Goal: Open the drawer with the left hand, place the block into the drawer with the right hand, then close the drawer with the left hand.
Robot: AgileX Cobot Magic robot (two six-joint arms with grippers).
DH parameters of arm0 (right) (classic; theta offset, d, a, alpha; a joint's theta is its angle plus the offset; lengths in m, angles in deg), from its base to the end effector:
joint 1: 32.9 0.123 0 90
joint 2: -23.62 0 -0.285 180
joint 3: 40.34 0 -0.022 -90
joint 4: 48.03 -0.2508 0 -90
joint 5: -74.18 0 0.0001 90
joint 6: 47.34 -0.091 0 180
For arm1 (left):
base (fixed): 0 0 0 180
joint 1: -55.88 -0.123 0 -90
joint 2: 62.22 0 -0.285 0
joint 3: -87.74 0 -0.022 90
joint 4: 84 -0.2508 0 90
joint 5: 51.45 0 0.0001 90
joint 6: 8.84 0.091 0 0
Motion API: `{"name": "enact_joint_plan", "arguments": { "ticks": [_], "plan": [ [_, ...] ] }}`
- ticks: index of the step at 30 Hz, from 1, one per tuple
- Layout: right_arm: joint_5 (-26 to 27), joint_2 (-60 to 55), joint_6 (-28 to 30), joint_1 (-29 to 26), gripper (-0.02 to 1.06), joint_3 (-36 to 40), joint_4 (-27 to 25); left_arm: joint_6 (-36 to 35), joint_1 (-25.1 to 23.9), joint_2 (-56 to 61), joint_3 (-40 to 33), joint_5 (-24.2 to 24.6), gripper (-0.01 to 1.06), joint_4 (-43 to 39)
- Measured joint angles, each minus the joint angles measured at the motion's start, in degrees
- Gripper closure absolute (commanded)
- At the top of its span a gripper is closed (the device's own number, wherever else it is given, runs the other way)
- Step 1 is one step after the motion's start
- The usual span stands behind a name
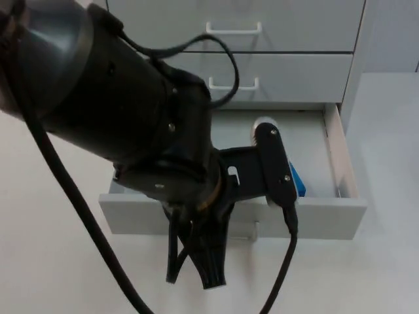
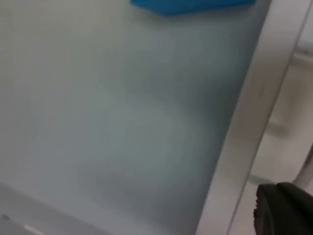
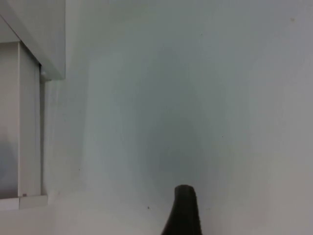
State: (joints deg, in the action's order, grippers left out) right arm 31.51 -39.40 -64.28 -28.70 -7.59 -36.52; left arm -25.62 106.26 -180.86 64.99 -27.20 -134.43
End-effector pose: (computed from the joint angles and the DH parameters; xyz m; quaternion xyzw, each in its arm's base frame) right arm 0.1833 0.0011 0.3067 0.0587 0.9295 -0.0234 0.3635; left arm 0.2412 -0.2461 0.1112 0.6074 0.7542 0.1225 0.2171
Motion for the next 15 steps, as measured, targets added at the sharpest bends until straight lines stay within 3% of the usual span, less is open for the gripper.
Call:
{"name": "enact_joint_plan", "arguments": {
  "ticks": [7, 12, 13, 15],
  "plan": [
    [0.0, 0.0, 0.1, 0.0, 0.42, 0.0, 0.0, -11.5, 0.0, -2.6, 0.0, -0.1, 1.05, -12.2],
    [0.0, 0.0, 0.1, 0.0, 0.42, 0.0, 0.0, -28.3, -0.6, -3.8, -0.1, -0.1, 1.05, -27.7],
    [0.0, 0.0, 0.1, 0.0, 0.42, 0.0, 0.0, -28.3, -0.6, -3.8, -0.1, -0.1, 1.05, -27.7],
    [0.0, 0.0, 0.1, 0.0, 0.42, 0.0, 0.0, -34.8, -1.1, -4.0, -0.1, -0.3, 1.05, -34.4]
  ]
}}
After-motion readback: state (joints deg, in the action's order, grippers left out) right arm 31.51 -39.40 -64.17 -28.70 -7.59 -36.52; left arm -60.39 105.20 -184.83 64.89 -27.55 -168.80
